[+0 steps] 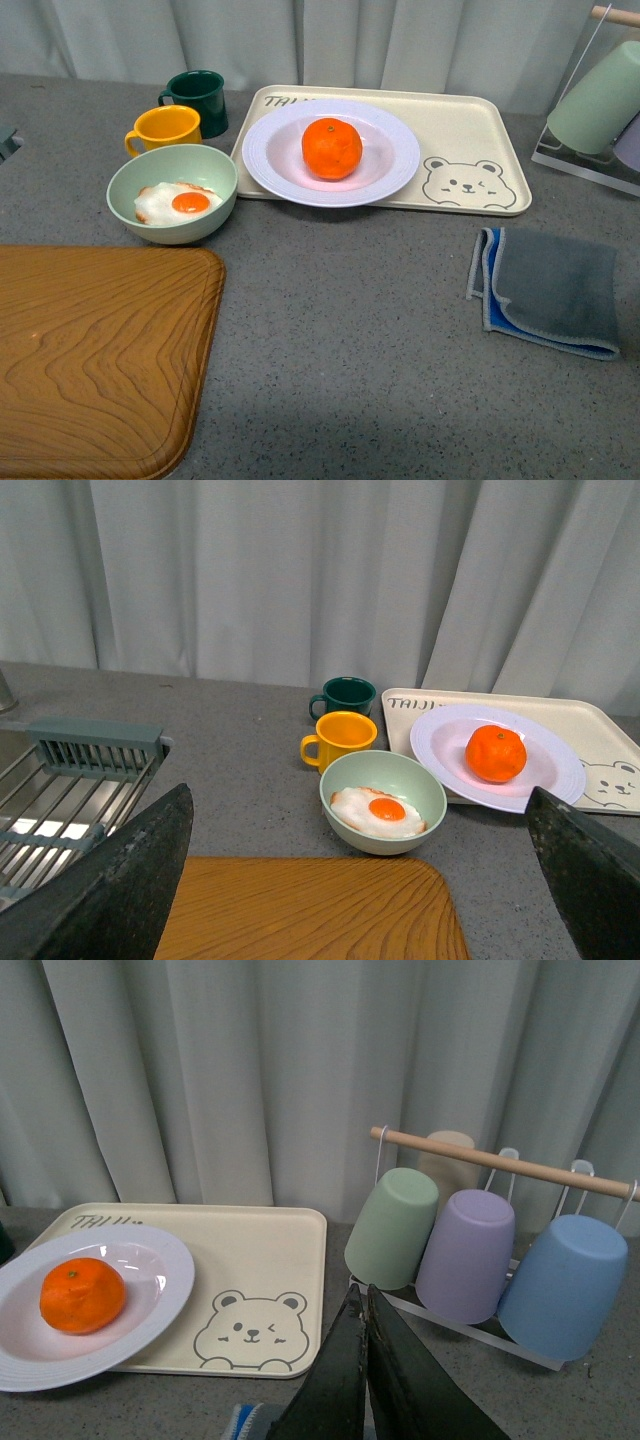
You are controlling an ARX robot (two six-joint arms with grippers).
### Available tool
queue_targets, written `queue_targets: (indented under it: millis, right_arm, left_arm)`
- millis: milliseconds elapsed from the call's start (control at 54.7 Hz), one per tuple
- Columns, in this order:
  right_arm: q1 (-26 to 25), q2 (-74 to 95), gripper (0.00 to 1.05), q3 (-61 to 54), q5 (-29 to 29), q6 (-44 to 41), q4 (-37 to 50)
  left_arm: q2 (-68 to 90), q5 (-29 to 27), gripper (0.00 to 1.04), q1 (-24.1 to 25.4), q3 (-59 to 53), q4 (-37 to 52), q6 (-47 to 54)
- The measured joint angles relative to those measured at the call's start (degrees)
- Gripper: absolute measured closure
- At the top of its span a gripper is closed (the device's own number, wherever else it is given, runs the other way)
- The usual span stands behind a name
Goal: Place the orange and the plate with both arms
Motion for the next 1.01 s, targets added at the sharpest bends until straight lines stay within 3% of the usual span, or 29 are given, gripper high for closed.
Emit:
queue_targets:
  millis: [274, 1006]
  right_arm:
    - [-4.8, -12.0, 1.04, -5.0, -4.5, 0.0, -7.1]
    - [-4.9, -41.3, 1.04, -9.4, -4.9, 0.0, -31.4]
  left_arm:
    - [0.0, 0.0, 0.07, 0.0, 0.0, 0.0, 0.0]
    - [0.0, 0.0, 0.07, 0.0, 0.0, 0.0, 0.0]
